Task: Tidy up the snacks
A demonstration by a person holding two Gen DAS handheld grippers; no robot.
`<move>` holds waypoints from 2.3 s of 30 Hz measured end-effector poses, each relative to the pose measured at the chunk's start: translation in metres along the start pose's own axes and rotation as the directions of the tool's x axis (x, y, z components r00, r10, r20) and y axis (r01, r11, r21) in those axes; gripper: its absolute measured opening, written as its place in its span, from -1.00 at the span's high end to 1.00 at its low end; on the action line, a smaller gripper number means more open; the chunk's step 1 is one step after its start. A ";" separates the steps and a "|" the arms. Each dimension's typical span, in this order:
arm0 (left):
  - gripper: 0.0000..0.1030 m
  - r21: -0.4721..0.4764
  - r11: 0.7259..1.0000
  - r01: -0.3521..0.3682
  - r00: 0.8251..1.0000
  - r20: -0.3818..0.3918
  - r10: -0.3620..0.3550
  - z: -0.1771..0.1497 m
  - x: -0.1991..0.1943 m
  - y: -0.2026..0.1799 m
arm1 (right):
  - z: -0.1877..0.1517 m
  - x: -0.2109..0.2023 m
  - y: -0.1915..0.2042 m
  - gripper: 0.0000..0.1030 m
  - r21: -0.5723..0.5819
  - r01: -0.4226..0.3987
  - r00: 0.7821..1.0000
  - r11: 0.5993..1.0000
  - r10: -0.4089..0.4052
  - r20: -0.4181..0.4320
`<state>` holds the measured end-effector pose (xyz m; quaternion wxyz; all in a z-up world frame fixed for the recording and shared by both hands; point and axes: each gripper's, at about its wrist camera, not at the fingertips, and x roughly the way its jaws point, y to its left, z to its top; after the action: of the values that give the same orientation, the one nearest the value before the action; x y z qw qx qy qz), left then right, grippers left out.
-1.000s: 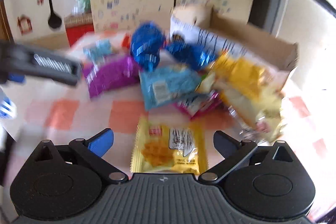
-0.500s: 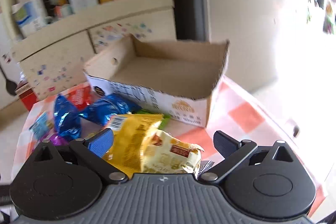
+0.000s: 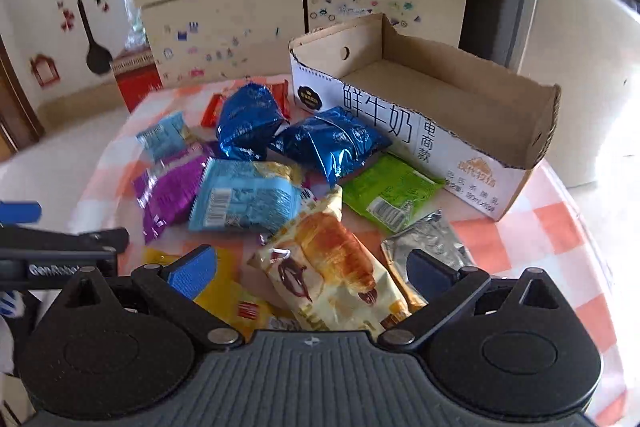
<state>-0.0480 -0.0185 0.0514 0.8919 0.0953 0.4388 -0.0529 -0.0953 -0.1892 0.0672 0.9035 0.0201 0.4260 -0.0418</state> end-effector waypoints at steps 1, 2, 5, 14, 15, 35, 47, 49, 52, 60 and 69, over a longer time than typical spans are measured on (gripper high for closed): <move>-0.99 0.001 1.000 0.010 1.000 -0.011 -0.010 0.000 0.000 0.000 | 0.003 0.002 0.002 -1.00 -0.005 0.025 1.000 1.000 -0.025 -0.019; -0.99 0.002 1.000 0.020 1.000 -0.021 -0.020 0.001 -0.001 -0.001 | 0.003 0.003 0.001 -1.00 -0.006 0.040 0.998 0.999 -0.040 -0.041; -0.99 0.000 0.999 0.045 0.999 -0.030 -0.045 0.003 -0.006 -0.002 | 0.003 0.001 -0.002 -1.00 0.011 0.056 0.996 0.998 -0.055 -0.070; -0.99 0.018 0.999 0.050 0.998 0.025 -0.051 0.020 -0.038 0.000 | 0.014 -0.029 0.003 -1.00 0.051 0.119 0.993 0.992 -0.118 -0.012; -0.99 0.019 0.998 0.052 0.998 0.030 -0.053 0.021 -0.041 0.000 | 0.015 -0.031 0.004 -1.00 0.044 0.122 0.993 0.992 -0.121 -0.014; -0.99 0.056 0.998 0.022 1.000 0.014 -0.023 0.025 -0.036 -0.012 | 0.020 -0.021 0.000 -1.00 0.067 0.147 0.982 0.987 -0.138 -0.127; -0.99 0.061 0.998 0.021 1.000 0.009 -0.022 0.022 -0.034 -0.015 | 0.018 -0.018 0.000 -1.00 0.056 0.156 0.980 0.986 -0.148 -0.130; -0.98 0.063 0.998 0.017 1.000 0.011 -0.017 0.022 -0.034 -0.015 | 0.017 -0.018 0.001 -1.00 0.048 0.160 0.980 0.986 -0.153 -0.128; -0.98 0.064 0.998 0.011 1.000 0.015 -0.012 0.021 -0.034 -0.016 | 0.017 -0.018 0.002 -1.00 0.044 0.161 0.980 0.986 -0.154 -0.127; -0.97 0.070 0.998 0.000 1.000 0.020 -0.001 0.021 -0.035 -0.017 | 0.016 -0.016 0.001 -1.00 0.049 0.159 0.980 0.986 -0.152 -0.129; -0.97 0.074 0.997 -0.007 1.000 0.024 0.005 0.020 -0.035 -0.017 | 0.016 -0.016 0.002 -1.00 0.043 0.165 0.980 0.985 -0.159 -0.123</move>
<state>-0.0569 -0.0391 0.0890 0.8931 0.1292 0.4255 -0.0677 -0.0930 -0.1869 0.0892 0.8691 0.0117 0.4783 -0.1253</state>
